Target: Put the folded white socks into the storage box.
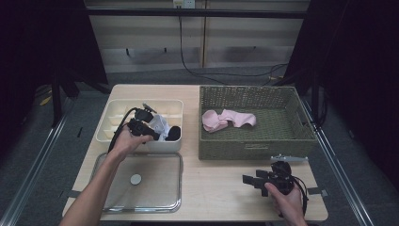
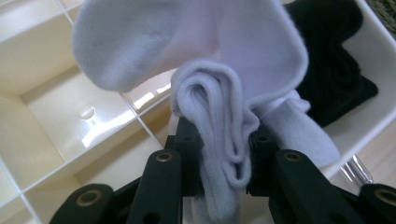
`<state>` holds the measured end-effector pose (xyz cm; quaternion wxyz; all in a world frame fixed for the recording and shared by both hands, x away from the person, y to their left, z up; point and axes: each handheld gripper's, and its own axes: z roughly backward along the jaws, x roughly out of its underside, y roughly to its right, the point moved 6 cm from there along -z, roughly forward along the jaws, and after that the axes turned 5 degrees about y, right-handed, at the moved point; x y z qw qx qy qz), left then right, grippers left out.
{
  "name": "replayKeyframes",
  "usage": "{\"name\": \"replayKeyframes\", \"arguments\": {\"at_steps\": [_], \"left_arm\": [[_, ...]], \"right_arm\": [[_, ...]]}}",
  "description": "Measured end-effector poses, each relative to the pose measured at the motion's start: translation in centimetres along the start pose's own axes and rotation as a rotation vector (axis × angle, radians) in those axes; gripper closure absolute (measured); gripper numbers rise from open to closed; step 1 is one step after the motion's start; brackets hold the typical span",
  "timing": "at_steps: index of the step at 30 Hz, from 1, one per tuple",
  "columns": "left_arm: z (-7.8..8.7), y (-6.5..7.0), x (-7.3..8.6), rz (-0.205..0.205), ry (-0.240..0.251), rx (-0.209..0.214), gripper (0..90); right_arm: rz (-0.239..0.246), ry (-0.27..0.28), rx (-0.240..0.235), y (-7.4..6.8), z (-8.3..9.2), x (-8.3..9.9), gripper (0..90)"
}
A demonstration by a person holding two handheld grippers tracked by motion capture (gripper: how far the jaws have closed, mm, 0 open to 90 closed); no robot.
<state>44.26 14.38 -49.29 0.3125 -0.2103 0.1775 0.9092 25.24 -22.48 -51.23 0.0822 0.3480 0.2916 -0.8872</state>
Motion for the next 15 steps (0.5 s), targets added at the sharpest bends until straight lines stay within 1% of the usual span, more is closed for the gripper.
{"name": "replayKeyframes", "arguments": {"at_steps": [1, 5, 6, 8, 9, 10, 11, 12, 14, 15], "left_arm": [[0.0, 0.0, 0.0, -0.002, 0.001, 0.006, 72.1], [-0.1, -0.2, 0.1, 0.025, 0.006, 0.025, 71.4], [0.0, -0.2, 0.1, 0.025, 0.014, 0.023, 70.7], [0.1, -0.3, 0.2, 0.028, 0.036, 0.039, 69.1], [0.3, -0.3, 0.2, 0.03, 0.048, 0.055, 67.3], [0.6, -0.4, 0.3, 0.02, 0.051, 0.069, 65.8], [0.9, -0.4, 0.2, 0.029, 0.065, 0.078, 63.8], [1.3, -0.4, 0.2, 0.033, 0.075, 0.085, 59.9], [2.0, -0.7, 0.2, 0.037, 0.087, 0.081, 51.5], [2.6, -1.0, 0.3, 0.014, 0.074, 0.098, 49.6]], "right_arm": [[-0.001, 0.001, -0.001, 0.0, 0.0, 0.0, 22.2], [0.0, 0.001, -0.002, 0.0, 0.0, 0.0, 22.2], [0.001, 0.0, -0.002, 0.0, 0.0, 0.0, 22.2], [0.002, 0.0, -0.004, -0.1, 0.0, 0.0, 22.2], [0.003, 0.001, -0.005, -0.1, 0.0, 0.0, 22.2], [0.004, 0.002, -0.004, 0.0, 0.0, 0.0, 22.2], [0.003, 0.002, -0.004, 0.0, 0.1, 0.0, 22.1], [0.0, 0.002, -0.002, 0.0, 0.1, 0.0, 22.1], [-0.002, 0.004, -0.001, 0.0, 0.1, 0.0, 22.1], [-0.002, 0.004, -0.001, 0.1, 0.1, 0.0, 22.1]]}}
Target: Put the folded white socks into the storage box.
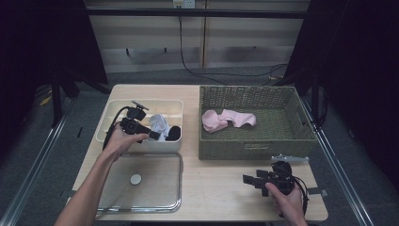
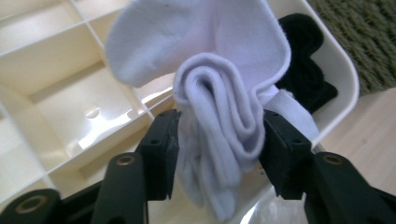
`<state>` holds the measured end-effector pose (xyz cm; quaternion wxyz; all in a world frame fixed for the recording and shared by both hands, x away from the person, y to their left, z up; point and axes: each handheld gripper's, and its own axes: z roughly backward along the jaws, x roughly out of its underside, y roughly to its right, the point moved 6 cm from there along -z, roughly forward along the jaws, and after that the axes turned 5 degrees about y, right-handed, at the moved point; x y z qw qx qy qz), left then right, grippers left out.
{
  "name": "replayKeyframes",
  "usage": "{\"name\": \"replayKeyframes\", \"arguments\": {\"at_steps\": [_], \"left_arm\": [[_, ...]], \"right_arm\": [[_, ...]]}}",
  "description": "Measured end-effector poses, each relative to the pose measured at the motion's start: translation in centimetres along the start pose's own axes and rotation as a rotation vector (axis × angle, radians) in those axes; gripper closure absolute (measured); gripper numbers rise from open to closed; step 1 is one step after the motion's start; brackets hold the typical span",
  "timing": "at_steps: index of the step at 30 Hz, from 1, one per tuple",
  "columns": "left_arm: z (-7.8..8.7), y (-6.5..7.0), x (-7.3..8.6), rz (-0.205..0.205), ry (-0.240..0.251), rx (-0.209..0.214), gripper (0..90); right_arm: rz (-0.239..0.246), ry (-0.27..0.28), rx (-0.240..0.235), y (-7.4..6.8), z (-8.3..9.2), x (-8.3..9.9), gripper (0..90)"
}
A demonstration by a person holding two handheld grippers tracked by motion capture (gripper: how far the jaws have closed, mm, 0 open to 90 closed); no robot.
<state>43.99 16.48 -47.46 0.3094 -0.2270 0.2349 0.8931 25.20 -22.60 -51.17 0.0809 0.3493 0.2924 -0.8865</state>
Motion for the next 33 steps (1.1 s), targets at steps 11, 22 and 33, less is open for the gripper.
{"name": "replayKeyframes", "arguments": {"at_steps": [11, 22, 33], "left_arm": [[1.5, -1.7, -1.9, 0.065, 0.121, -0.022, 38.4], [-0.5, -2.4, -3.1, 0.067, 0.156, -0.041, 38.6], [-1.2, -1.5, -2.8, 0.027, 0.141, 0.01, 87.7]], "right_arm": [[0.002, -0.011, -0.002, -0.1, -0.3, 0.1, 22.1], [0.003, -0.017, -0.012, -0.1, -0.2, 0.2, 22.0], [0.008, -0.024, -0.012, -0.1, -0.3, 0.3, 21.9]]}}
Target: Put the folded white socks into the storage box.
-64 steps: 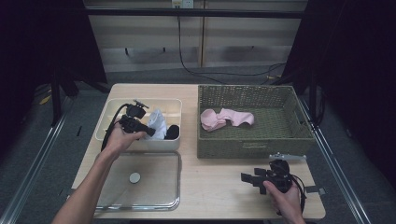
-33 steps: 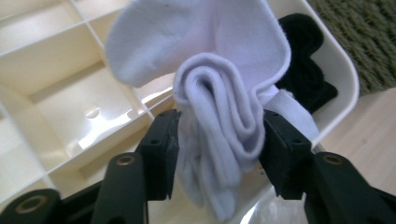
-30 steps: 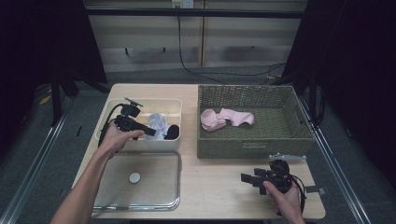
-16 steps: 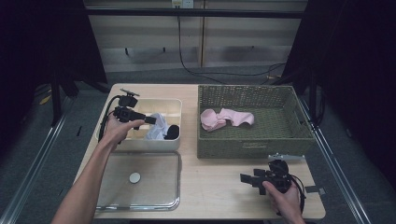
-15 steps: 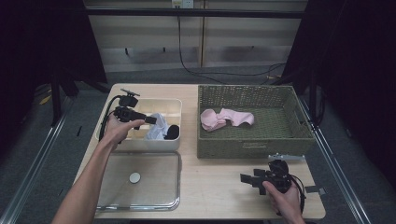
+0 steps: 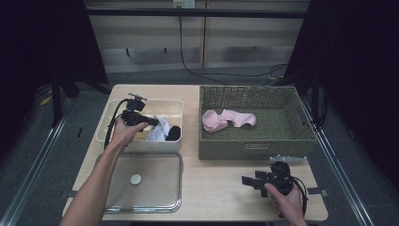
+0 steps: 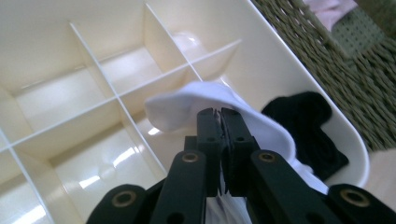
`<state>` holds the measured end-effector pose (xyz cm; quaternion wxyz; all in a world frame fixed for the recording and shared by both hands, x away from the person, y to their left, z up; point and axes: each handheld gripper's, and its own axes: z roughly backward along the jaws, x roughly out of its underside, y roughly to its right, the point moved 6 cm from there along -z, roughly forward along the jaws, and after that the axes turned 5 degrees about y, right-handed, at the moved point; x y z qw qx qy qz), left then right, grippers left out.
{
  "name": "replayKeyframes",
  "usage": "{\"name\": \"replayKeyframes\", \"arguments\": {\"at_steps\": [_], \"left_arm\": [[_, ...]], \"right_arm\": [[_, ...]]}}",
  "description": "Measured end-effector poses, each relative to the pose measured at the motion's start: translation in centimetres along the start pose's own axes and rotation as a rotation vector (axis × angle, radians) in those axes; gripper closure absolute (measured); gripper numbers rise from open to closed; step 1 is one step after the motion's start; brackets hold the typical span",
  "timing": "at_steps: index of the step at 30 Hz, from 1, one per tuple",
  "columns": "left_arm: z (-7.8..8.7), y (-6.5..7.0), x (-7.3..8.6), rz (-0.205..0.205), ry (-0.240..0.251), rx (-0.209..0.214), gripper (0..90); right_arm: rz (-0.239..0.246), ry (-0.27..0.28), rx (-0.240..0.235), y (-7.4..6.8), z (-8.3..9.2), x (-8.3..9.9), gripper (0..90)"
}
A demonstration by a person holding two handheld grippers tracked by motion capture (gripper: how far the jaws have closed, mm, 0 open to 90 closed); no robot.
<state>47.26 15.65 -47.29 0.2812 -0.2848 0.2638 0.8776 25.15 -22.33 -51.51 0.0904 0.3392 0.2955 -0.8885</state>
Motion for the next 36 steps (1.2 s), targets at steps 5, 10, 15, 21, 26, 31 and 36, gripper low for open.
{"name": "replayKeyframes", "arguments": {"at_steps": [5, 10, 15, 21, 26, 31, 36], "left_arm": [[0.6, 0.2, 0.8, -0.033, -0.094, -0.01, 88.6], [0.5, 0.7, 1.0, -0.044, -0.102, 0.003, 88.6], [0.6, 0.3, 1.0, -0.024, -0.085, -0.017, 76.4], [1.7, 0.4, -0.2, -0.008, -0.015, -0.038, 60.3], [1.6, 0.3, -1.3, 0.004, 0.014, -0.053, 48.6], [0.3, -0.1, -1.5, 0.015, 0.015, -0.058, 39.9], [-1.0, -0.5, -1.1, 0.011, 0.01, -0.063, 42.3]], "right_arm": [[-0.001, 0.005, 0.003, 0.1, 0.1, 0.0, 21.9], [-0.001, -0.001, 0.004, 0.0, -0.1, 0.0, 22.0], [-0.003, 0.002, 0.004, 0.0, 0.0, 0.0, 21.9], [-0.004, -0.001, 0.003, 0.0, 0.0, 0.0, 21.9], [0.001, -0.004, -0.002, -0.1, -0.1, 0.0, 21.9], [-0.001, -0.008, -0.006, -0.1, -0.1, 0.1, 21.9], [0.006, -0.013, -0.012, -0.1, -0.1, 0.2, 21.9]]}}
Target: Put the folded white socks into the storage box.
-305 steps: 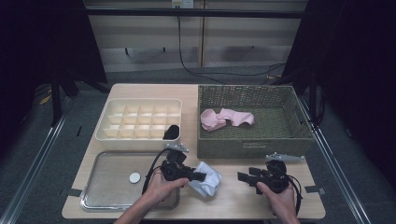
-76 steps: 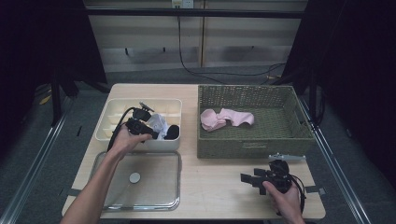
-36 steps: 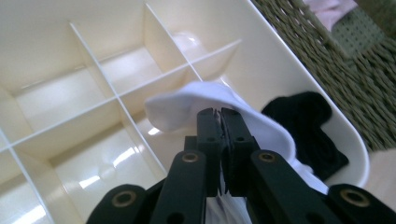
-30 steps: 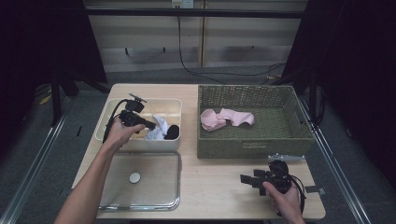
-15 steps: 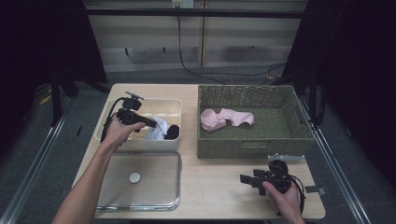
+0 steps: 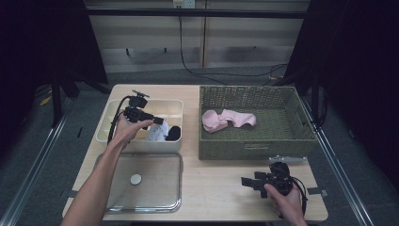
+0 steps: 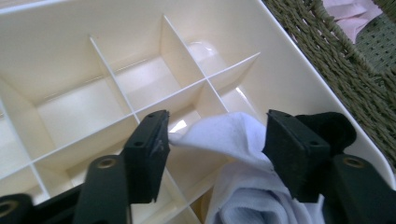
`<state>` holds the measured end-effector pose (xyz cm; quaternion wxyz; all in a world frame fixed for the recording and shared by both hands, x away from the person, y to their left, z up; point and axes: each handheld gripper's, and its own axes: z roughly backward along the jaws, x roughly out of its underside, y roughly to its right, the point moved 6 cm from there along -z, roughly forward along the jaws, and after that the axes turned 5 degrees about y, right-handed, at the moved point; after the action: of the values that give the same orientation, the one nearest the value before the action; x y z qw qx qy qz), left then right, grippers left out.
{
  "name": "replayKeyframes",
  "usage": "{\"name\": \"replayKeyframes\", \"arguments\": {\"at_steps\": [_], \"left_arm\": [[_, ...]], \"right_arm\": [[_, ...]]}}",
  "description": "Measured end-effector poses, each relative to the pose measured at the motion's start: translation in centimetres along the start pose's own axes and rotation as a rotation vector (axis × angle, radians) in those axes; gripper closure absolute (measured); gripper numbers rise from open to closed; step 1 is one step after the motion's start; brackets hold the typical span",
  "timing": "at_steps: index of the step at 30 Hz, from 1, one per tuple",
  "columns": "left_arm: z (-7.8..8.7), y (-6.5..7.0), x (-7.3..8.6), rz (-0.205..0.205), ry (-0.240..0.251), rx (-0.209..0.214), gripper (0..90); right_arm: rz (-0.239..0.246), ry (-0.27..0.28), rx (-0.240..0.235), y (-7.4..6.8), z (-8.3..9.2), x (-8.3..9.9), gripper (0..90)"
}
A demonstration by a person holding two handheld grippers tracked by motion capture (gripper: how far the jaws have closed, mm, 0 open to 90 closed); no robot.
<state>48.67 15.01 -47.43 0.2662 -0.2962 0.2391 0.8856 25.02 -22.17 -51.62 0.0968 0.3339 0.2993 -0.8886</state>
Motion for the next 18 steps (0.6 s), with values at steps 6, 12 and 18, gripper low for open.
{"name": "replayKeyframes", "arguments": {"at_steps": [6, 12, 18], "left_arm": [[0.0, 0.8, 0.5, -0.035, -0.023, 0.049, 84.7], [1.3, 1.1, 1.0, -0.054, -0.056, 0.06, 86.5], [2.1, 1.4, 1.8, -0.057, -0.092, 0.082, 86.5]], "right_arm": [[0.003, -0.004, -0.004, -0.1, 0.0, 0.1, 21.8], [0.0, -0.003, 0.0, -0.1, 0.0, 0.1, 21.8], [-0.002, -0.001, 0.006, 0.0, 0.0, 0.1, 21.8]]}}
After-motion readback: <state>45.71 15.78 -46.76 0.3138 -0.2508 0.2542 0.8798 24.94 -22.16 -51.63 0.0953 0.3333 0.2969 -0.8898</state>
